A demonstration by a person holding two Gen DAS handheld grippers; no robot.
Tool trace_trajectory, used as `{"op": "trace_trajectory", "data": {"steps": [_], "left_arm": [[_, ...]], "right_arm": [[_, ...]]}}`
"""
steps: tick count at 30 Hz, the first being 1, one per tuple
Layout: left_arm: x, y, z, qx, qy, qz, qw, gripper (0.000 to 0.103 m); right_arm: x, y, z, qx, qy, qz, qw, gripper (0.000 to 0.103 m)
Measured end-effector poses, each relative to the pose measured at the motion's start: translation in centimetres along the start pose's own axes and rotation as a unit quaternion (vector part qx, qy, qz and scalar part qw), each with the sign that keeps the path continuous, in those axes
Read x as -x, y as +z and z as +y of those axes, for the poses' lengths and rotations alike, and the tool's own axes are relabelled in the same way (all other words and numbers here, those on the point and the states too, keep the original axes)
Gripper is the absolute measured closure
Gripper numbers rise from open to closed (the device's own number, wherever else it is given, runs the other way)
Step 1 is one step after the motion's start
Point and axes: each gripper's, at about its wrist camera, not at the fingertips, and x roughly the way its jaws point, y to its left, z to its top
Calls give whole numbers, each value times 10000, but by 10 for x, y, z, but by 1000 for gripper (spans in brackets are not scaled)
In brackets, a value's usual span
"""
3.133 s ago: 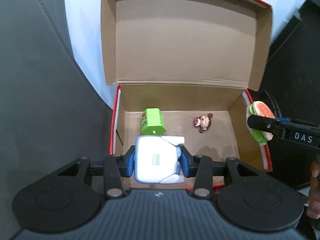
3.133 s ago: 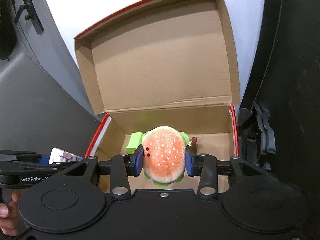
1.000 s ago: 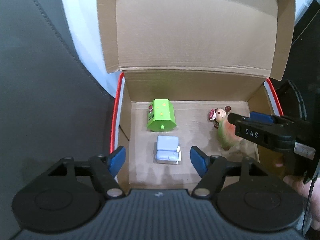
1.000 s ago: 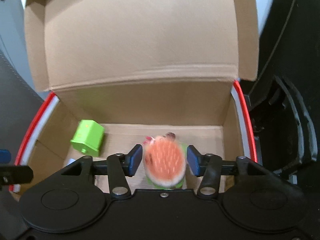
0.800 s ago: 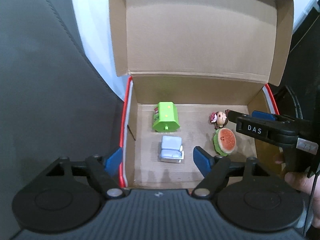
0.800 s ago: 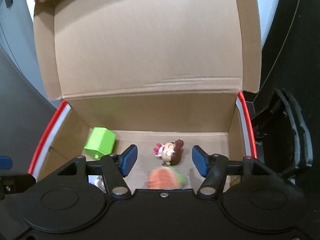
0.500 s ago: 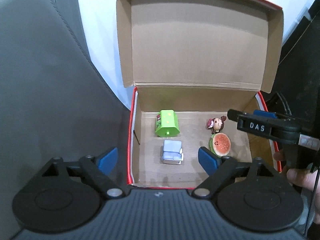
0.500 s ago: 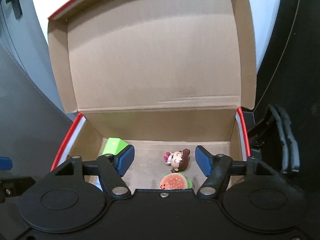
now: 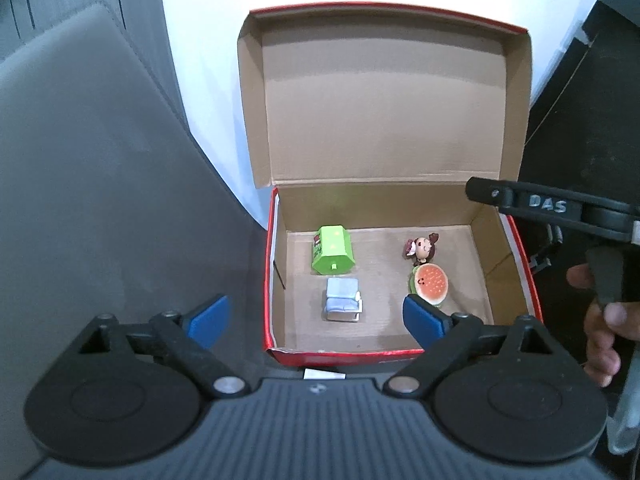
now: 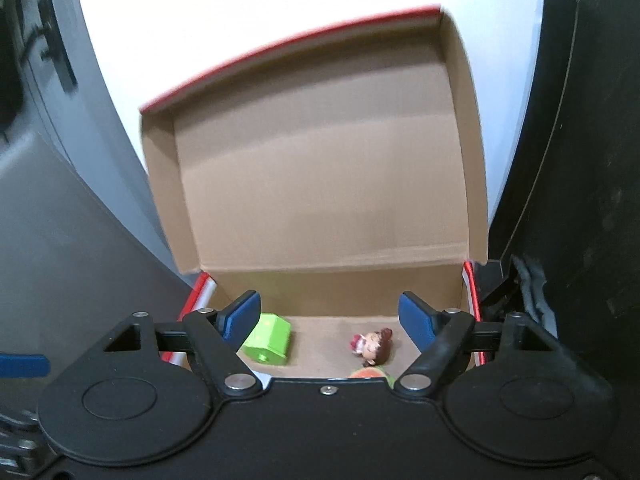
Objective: Organize objects
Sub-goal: 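Lift both open tools up out of the shoebox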
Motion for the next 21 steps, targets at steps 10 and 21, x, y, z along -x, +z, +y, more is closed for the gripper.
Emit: {"op": "trace_trajectory", "data": {"steps": [10,21], "left_arm": [[30,-8,-7,-101,-128,-208,9997,4],[64,-34,-2,-198,-670,-349,9969,4]], "right_arm": [[58,-8,-1,-134,200,-268,9994,23],[130,-28,11,-304,165,-545,9979,10]]}}
